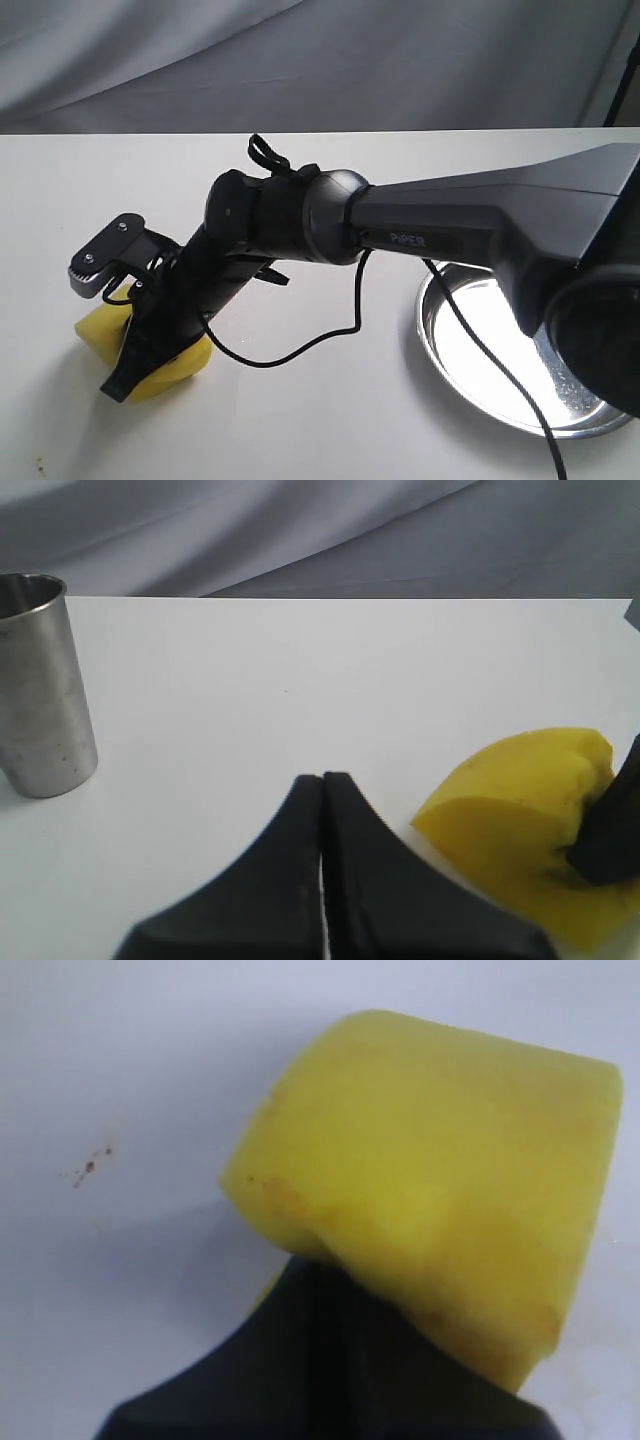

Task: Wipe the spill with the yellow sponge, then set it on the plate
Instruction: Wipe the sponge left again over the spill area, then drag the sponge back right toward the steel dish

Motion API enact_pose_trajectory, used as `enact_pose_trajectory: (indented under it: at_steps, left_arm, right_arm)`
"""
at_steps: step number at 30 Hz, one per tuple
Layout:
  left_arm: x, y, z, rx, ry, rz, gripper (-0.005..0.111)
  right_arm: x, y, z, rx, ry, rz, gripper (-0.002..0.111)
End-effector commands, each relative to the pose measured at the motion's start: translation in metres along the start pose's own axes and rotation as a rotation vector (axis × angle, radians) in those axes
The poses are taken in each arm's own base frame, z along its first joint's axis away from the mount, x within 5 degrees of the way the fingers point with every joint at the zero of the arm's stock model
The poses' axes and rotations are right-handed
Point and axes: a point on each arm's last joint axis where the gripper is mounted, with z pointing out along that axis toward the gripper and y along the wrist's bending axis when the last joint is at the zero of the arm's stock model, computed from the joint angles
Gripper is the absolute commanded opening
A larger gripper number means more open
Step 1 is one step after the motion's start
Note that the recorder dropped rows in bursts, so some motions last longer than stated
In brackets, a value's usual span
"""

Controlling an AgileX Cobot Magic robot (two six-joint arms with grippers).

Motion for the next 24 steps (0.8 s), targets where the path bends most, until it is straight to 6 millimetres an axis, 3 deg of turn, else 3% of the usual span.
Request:
enact_pose_trajectory:
  at_steps: [1,9,15,24]
  left_arm:
    - [0.0,0.0,0.0,0.0,-0.012,0.0,0.0]
    - [0.0,0.0,0.0,0.0,-0.012,0.0,0.0]
    - [0.0,0.0,0.0,0.0,-0.012,0.0,0.0]
    - [0.0,0.0,0.0,0.0,-0.012,0.0,0.0]
  right_arm:
    - [0.009,-0.001,0.003,0.013,0.082,-0.04,0.0]
    - [0.02,-0.016,0.0,0.148,0.211,-0.107,0.0]
    - [0.035,-0.06,-0.019,0.347,0.282,-0.03,0.0]
    - [0.073,-0.139,-0.063,0.461,0.256,0.245,0.0]
